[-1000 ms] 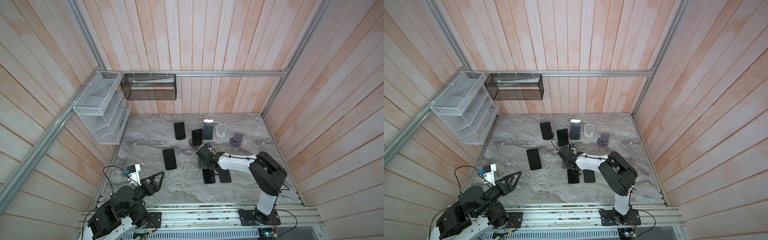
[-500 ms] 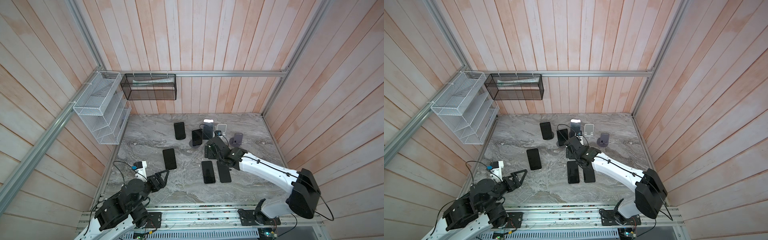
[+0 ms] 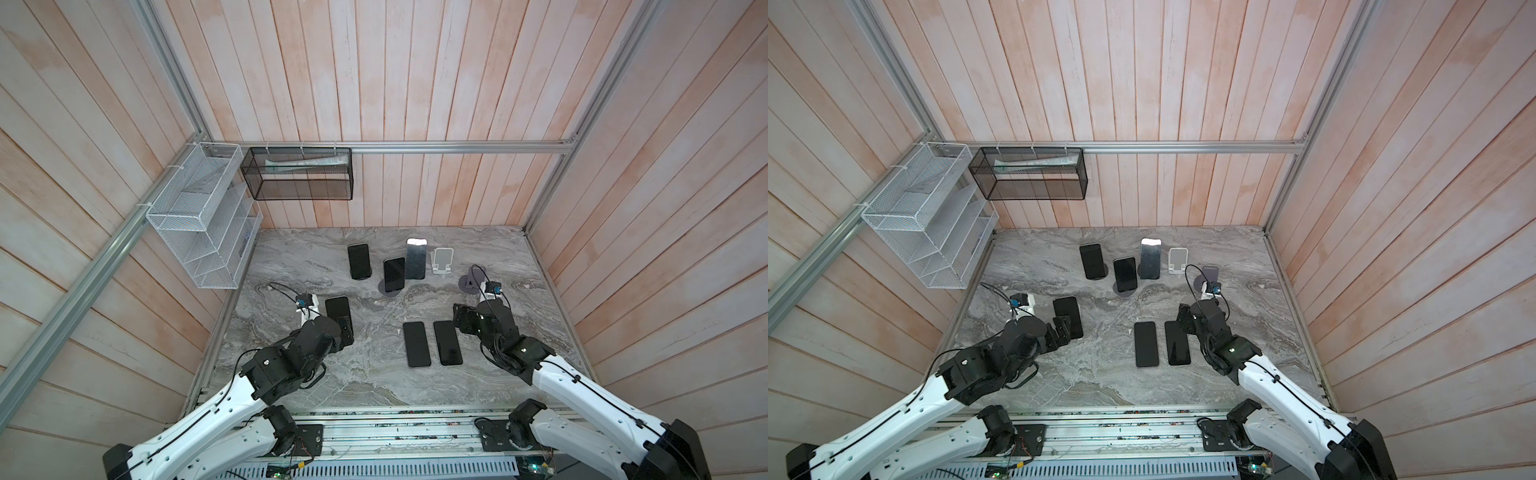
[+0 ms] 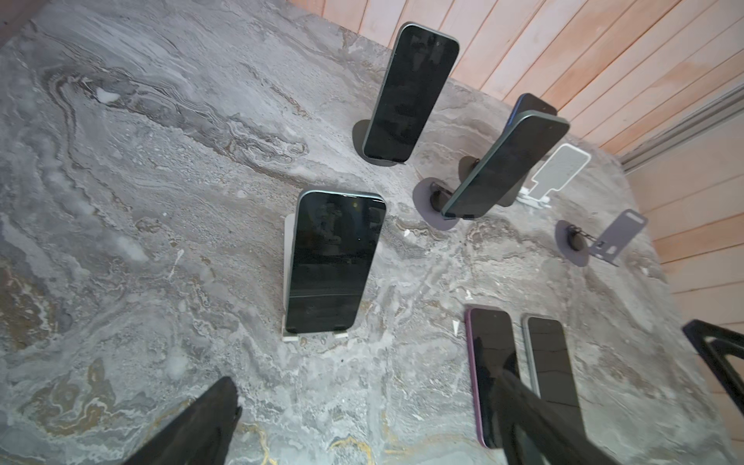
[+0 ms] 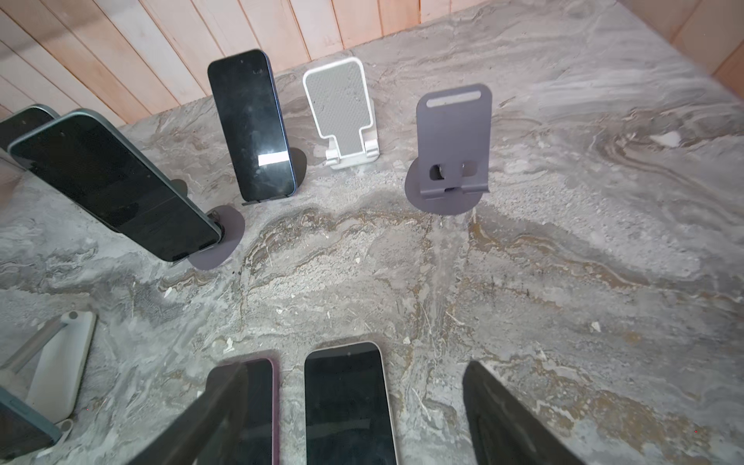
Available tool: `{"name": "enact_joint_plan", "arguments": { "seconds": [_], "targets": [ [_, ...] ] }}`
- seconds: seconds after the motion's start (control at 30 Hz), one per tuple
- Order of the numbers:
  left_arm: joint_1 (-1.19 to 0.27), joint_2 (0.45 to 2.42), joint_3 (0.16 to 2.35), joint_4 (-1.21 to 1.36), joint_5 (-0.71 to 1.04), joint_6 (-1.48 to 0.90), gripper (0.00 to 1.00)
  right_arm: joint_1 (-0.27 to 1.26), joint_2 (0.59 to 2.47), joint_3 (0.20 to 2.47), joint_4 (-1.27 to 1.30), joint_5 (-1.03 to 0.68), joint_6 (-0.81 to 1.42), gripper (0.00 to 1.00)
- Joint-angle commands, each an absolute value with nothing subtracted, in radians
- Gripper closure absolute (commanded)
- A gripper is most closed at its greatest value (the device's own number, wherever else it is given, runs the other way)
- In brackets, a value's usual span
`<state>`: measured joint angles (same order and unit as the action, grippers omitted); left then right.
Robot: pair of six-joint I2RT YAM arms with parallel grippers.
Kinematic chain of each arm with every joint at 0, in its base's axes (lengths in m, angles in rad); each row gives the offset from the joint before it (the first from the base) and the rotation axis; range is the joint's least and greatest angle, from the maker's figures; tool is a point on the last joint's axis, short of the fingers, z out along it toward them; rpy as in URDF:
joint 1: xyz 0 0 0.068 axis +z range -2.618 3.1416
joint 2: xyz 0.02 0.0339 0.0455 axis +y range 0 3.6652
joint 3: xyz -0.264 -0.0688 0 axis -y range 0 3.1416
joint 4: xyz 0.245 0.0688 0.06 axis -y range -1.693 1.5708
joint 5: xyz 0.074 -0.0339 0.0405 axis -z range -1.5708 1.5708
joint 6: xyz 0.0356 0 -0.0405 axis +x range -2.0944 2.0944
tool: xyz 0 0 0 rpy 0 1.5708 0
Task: Remove the phone from the phone stand
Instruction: 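Raise the right gripper away while the left arm reaches toward the green-edged phone, then grasp the top edge of the green-edged phone on its white stand with the left gripper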
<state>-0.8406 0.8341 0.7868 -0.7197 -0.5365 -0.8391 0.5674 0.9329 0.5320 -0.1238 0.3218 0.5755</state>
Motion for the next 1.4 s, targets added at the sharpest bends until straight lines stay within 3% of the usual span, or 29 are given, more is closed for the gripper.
{"name": "enact_joint_plan", "arguments": {
  "seconds": [0.0,0.23,0.63,0.97,1.37],
  "targets": [
    [-0.84,0.892,0.838,-0.68,-0.643,-0.785,0.0,0.544,0.942,0.491,-0.018,0.198,0.574,0.13],
    [-0.825,1.062,0.898,-0.63,-0.639,-0.767,0.0,0.522,0.965,0.443,0.044,0.126,0.54,0.02],
    [-0.667,1.299,0.975,-0.591,-0.515,-0.636,0.0,0.505,0.928,0.391,0.057,0.076,0.517,0.02],
    [-0.572,1.385,0.945,-0.458,-0.414,-0.529,0.0,0.497,0.922,0.36,0.075,0.055,0.52,0.02],
    [-0.566,1.471,0.957,-0.443,-0.46,-0.59,0.04,0.491,0.949,0.356,0.112,0.056,0.534,0.02]
  ]
}}
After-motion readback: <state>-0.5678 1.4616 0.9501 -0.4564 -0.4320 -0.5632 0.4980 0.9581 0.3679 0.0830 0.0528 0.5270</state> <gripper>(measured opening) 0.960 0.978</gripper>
